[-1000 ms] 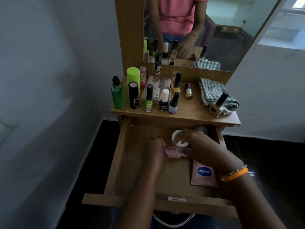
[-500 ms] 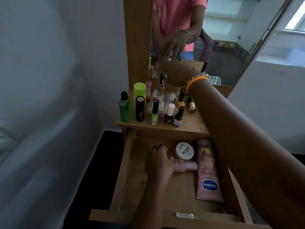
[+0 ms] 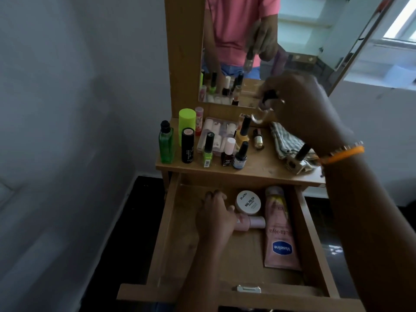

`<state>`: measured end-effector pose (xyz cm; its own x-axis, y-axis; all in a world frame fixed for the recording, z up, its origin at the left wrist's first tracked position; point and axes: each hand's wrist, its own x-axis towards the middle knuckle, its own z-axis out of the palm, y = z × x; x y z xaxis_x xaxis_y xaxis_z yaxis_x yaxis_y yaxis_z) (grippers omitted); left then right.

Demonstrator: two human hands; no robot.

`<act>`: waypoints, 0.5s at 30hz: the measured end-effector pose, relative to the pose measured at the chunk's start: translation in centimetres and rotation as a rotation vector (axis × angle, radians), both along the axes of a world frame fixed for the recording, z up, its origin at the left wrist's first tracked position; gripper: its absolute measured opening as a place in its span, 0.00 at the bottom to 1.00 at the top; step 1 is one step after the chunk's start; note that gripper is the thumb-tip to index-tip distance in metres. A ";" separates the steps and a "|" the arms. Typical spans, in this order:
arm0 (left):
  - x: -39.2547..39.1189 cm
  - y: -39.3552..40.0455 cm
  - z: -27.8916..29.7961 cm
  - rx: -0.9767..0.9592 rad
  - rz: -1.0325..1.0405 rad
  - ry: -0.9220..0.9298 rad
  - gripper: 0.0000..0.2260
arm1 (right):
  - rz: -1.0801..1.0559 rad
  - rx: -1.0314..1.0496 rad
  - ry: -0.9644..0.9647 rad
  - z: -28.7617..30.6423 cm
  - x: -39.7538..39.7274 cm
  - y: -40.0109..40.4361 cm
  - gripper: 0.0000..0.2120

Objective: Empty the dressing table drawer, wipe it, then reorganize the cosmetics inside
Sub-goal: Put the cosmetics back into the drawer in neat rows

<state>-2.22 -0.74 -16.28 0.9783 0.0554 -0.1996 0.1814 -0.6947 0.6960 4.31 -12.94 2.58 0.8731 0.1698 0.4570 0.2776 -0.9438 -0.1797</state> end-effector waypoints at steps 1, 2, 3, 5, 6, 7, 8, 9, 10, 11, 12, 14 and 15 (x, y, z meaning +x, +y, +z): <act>0.0 0.0 0.0 -0.010 0.013 -0.007 0.14 | -0.028 -0.013 0.029 -0.8 -0.8 -0.7 0.08; 0.1 0.0 0.0 -0.022 0.026 -0.014 0.14 | -0.053 -0.016 0.062 -2.0 -1.4 -1.3 0.08; 0.1 0.0 0.0 -0.031 0.037 -0.020 0.13 | -0.069 -0.009 0.095 -3.3 -1.8 -1.8 0.09; 0.1 0.0 -0.1 -0.038 0.053 -0.032 0.12 | -0.086 0.009 0.143 -5.8 -2.1 -2.2 0.09; 0.2 0.0 -0.2 -0.032 0.057 -0.035 0.12 | -0.100 0.022 0.161 -6.9 -2.2 -2.3 0.10; 0.2 0.0 -0.2 -0.021 0.061 -0.036 0.12 | -0.121 0.032 0.177 -7.7 -2.2 -2.4 0.10; 0.3 -0.1 -0.2 -0.013 0.066 -0.034 0.12 | -0.142 0.038 0.186 -8.2 -2.2 -2.4 0.11; 0.3 -0.1 -0.1 -0.010 0.073 -0.030 0.12 | -0.155 0.042 0.187 -8.7 -2.1 -2.4 0.11; 0.3 0.0 -0.1 -0.010 0.078 -0.027 0.12 | -0.159 0.043 0.180 -8.8 -2.0 -2.3 0.12; 0.4 0.0 0.0 -0.012 0.079 -0.028 0.12 | -0.160 0.043 0.181 -8.8 -1.8 -2.4 0.13; 0.3 0.0 0.0 -0.017 0.076 -0.031 0.12 | -0.156 0.041 0.191 -8.7 -1.8 -2.4 0.13; 0.3 0.0 0.0 -0.032 0.072 -0.045 0.12 | -0.142 0.026 0.204 -8.1 -1.7 -2.3 0.16; 0.3 0.0 -0.1 -0.040 0.073 -0.052 0.12 | -0.127 0.018 0.177 -7.6 -1.6 -2.1 0.16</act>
